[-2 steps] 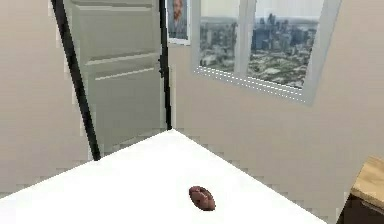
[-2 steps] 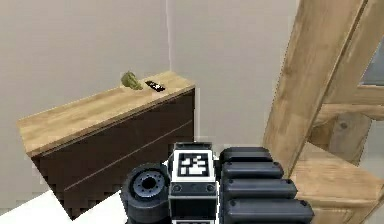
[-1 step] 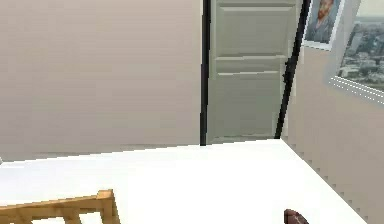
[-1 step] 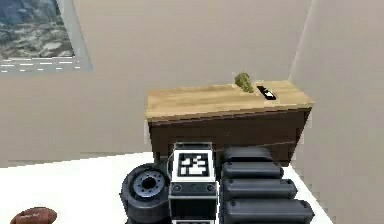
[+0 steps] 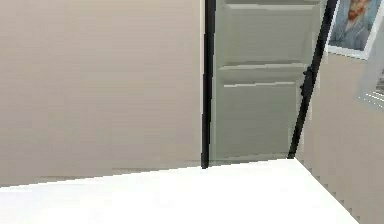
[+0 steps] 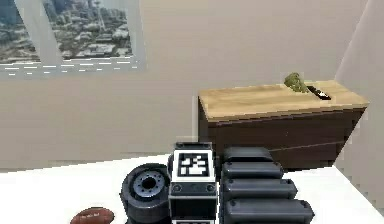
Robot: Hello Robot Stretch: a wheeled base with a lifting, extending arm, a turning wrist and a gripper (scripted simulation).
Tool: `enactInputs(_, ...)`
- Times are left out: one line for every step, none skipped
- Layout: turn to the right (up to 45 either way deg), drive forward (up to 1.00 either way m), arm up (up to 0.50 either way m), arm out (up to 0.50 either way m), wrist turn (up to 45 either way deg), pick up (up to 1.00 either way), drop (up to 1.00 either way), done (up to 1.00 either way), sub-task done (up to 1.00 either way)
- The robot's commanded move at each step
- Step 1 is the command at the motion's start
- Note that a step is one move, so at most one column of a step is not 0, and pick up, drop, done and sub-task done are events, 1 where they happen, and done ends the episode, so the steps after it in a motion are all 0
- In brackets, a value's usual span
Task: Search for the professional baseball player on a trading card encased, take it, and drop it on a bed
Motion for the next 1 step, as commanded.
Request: enactInputs(-42.0,0.0,0.0,0.0,0.0,0.0,0.0,0.0,0.0)
